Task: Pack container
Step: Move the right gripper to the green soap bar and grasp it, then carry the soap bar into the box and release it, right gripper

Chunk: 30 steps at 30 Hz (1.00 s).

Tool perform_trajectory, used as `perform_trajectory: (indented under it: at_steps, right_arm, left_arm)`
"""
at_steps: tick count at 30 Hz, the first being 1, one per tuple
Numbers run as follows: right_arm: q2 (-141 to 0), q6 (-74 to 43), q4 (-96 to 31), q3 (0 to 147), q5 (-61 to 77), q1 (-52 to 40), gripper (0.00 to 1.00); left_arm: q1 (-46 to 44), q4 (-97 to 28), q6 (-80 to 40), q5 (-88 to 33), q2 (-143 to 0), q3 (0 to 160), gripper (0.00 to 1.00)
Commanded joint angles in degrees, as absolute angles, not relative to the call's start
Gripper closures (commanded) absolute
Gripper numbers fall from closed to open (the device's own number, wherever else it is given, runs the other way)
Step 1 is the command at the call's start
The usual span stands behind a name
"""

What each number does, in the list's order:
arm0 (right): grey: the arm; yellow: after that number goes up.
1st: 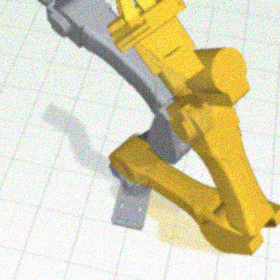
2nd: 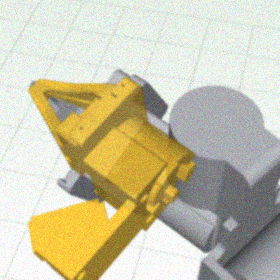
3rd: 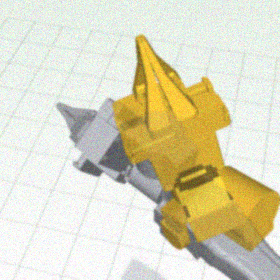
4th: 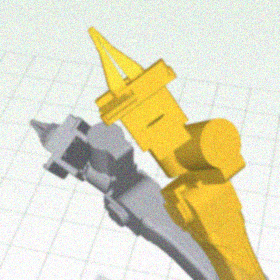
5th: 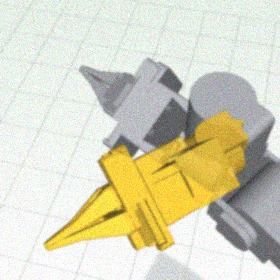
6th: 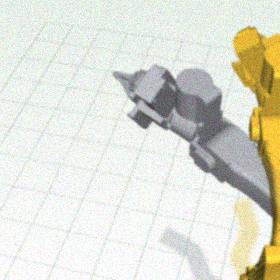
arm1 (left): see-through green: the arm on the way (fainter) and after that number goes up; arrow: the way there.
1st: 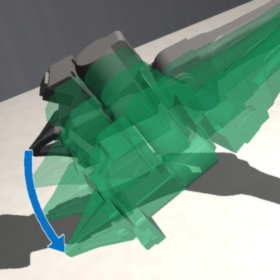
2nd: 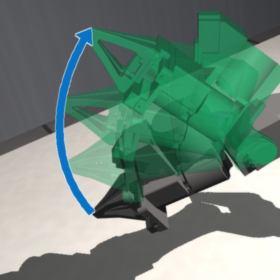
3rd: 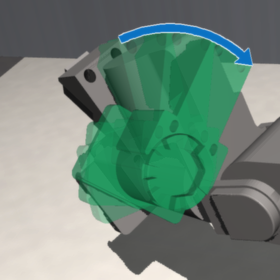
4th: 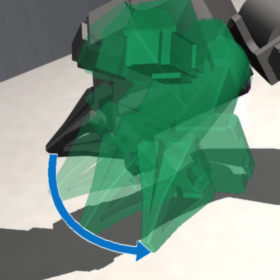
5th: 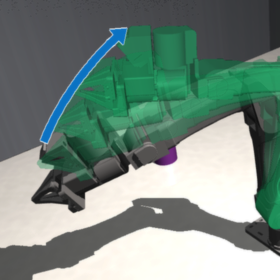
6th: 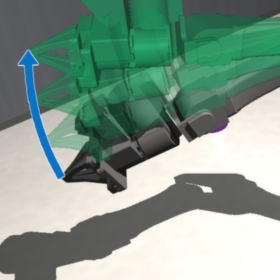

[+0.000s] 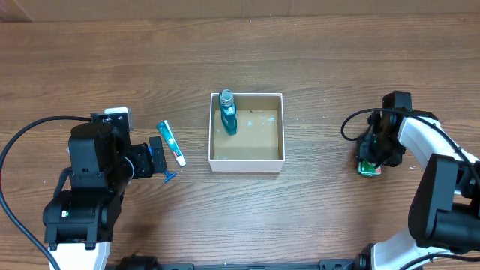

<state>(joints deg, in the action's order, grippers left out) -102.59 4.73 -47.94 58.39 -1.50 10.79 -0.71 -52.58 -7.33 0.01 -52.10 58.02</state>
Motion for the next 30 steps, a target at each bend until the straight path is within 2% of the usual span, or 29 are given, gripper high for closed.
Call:
perform_trajectory:
  at_steps: [1,3,8,13,15,17,18,21,25,27,30]
  right_arm:
    - [-103.6,4.3,-46.9,57.2,1.6,10.6,0.55]
    - [-103.6,4.2,-47.3,58.1,1.6,10.6,0.64]
    - [-103.2,2.0,-48.8,60.6,1.6,10.6,0.64]
    - [-97.1,1.2,-55.4,69.7,3.3,9.2,0.65]
    - [-93.5,1.2,-58.8,74.5,5.3,6.9,0.7]
    - [-90.6,-2.0,-61.5,78.9,5.7,3.3,0.83]
    - [-89.5,-3.7,-62.9,81.1,6.1,0.8,0.86]
    - [-87.9,-6.4,-64.6,85.8,6.7,-8.0,0.83]
    - [-88.3,-12.8,-59.4,86.4,6.0,-20.4,0.84]
    - [-89.5,-15.4,-55.8,86.2,4.1,-26.1,0.89]
    - [-91.8,-21.6,-53.2,86.0,0.7,-30.0,0.95]
  left_arm:
    - [-0.4,-52.5,-7.7,0.6,-52.1,59.5,0.0]
    - [-0.4,-52.5,-7.7,0.6,-52.1,59.5,0.0]
    - [-0.4,-52.5,-7.7,0.6,-52.1,59.5,0.0]
    - [-0.4,-52.5,-7.7,0.6,-52.1,59.5,0.0]
    - [-0.4,-52.5,-7.7,0.6,-52.1,59.5,0.0]
    - [-0.4,-52.5,-7.7,0.6,-52.1,59.5,0.0]
    - [-0.4,-52.5,-7.7,0.6,-52.1,59.5,0.0]
    - [-0.4,-52.4,-7.7,0.6,-52.1,59.5,0.0]
    - [-0.4,-52.5,-7.7,0.6,-52.1,59.5,0.0]
    - [-0.4,-52.5,-7.7,0.6,-52.1,59.5,0.0]
    - [-0.4,-52.5,-7.7,0.6,-52.1,59.5,0.0]
